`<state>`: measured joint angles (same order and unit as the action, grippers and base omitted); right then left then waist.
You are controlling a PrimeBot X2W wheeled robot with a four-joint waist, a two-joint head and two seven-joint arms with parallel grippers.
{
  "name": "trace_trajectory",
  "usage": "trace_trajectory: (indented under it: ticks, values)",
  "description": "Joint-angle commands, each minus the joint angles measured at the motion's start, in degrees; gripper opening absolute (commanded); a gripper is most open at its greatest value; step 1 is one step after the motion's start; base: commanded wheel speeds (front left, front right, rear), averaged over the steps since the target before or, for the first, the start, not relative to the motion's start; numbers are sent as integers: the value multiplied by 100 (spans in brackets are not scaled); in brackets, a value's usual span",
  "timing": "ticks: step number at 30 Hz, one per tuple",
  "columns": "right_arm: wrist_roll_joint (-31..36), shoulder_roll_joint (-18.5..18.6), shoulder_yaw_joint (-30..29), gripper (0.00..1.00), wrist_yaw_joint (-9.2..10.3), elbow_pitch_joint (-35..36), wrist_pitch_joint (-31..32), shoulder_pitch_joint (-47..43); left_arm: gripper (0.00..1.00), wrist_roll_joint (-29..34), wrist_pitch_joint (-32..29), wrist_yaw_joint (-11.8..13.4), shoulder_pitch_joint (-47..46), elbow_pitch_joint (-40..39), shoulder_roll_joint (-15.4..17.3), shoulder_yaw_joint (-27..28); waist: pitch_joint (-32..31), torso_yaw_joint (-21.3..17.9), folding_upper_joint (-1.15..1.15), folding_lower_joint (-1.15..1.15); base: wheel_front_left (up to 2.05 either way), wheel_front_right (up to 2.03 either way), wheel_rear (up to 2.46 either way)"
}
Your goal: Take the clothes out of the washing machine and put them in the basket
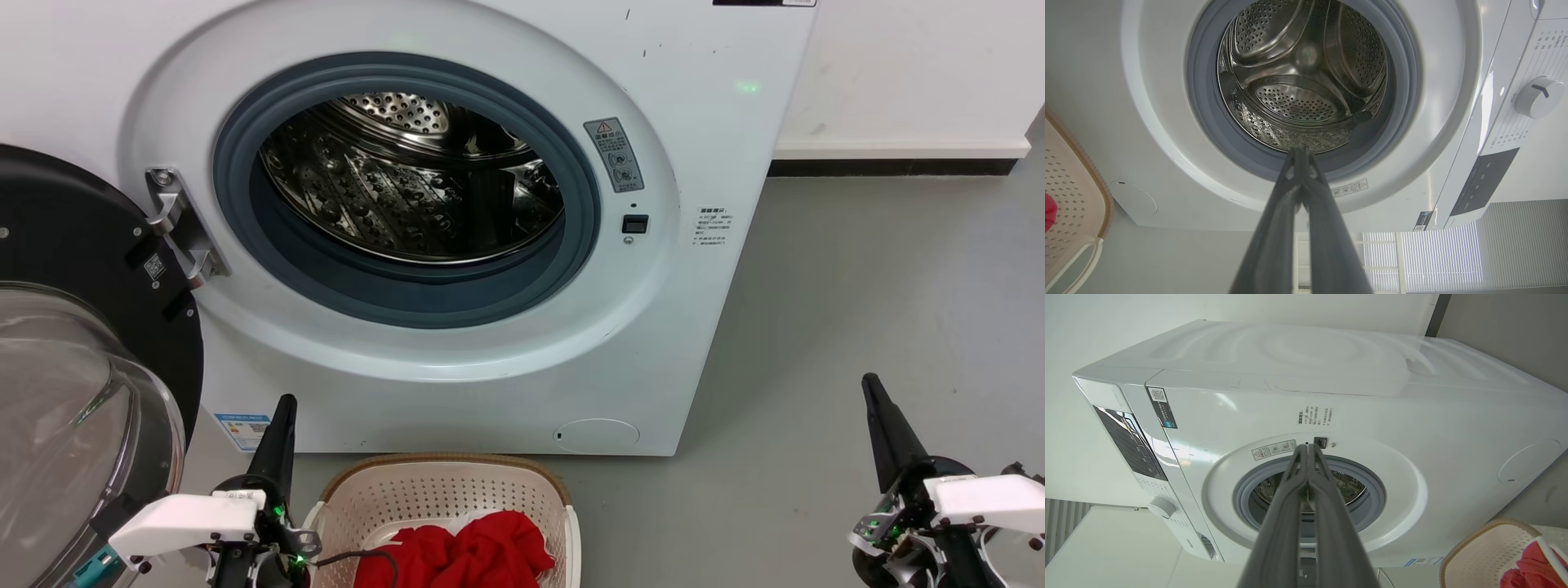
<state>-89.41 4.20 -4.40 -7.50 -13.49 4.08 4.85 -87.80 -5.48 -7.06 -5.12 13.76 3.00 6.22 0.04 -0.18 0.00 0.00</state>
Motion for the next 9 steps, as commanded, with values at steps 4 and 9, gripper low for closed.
trace_trajectory:
  ticks: [4, 9]
  values:
    - [-231, -3, -25, 0, 2, -35, 61, 148, 0, -238, -71, -42, -121, 22, -14, 36, 5, 7, 0, 0, 0, 0, 0]
    - [-427, -10, -45, 0, 2, -55, 114, 147, 0, -441, -120, -56, -133, 39, -20, 47, 12, 16, 0, 0, 0, 0, 0]
